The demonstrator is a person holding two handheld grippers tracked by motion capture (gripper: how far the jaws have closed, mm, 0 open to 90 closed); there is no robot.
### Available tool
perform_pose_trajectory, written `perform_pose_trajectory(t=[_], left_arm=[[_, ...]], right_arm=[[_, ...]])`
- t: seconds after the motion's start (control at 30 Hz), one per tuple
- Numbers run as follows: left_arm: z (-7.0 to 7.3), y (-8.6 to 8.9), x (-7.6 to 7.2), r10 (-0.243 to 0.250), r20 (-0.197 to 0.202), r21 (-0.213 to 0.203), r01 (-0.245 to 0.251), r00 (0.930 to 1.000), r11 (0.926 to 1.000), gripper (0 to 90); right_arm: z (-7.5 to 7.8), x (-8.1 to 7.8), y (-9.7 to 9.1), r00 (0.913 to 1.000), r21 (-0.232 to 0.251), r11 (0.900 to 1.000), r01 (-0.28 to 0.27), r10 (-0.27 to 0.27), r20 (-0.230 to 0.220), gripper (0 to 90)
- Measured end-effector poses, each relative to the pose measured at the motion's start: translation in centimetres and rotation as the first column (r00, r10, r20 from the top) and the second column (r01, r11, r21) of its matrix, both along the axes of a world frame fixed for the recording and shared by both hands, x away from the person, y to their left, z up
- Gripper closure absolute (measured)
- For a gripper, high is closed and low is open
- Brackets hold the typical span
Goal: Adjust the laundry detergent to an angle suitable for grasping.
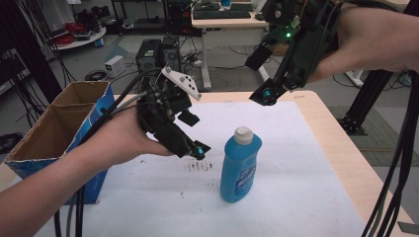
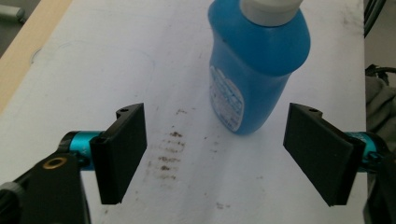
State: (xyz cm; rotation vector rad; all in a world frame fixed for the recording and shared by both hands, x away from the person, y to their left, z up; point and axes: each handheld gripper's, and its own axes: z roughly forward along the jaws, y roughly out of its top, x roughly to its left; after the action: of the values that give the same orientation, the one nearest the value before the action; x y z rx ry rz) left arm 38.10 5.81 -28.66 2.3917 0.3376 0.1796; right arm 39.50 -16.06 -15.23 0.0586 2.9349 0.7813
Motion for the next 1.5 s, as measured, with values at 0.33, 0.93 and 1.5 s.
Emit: perform_pose_trajectory(t=[0.33, 0.93, 1.5], left_arm=[[-1.9, -2.7, -1.3, 0.031, -0.007, -0.002, -0.031, 0.9995, 0.9995, 20.4], [-3.4, -6.7, -1.6, 0.11, -0.015, 0.018, -0.109, 0.9939, 0.9939, 20.4], [-5.4, -7.6, -1.6, 0.179, -0.017, -0.005, -0.179, 0.9838, 0.9839, 20.4]], right_arm=[[-0.1, 0.2, -0.3, 1.0, 0.0, 1.0, 0.007, -0.007, 0.003, 12.2], [-0.2, 0.3, -0.3, 1.0, 0.002, 1.0, 0.002, -0.002, 0.004, 12.3], [-0.5, 0.5, -0.4, 1.0, 0.007, 1.0, 0.005, -0.005, -0.002, 12.3]])
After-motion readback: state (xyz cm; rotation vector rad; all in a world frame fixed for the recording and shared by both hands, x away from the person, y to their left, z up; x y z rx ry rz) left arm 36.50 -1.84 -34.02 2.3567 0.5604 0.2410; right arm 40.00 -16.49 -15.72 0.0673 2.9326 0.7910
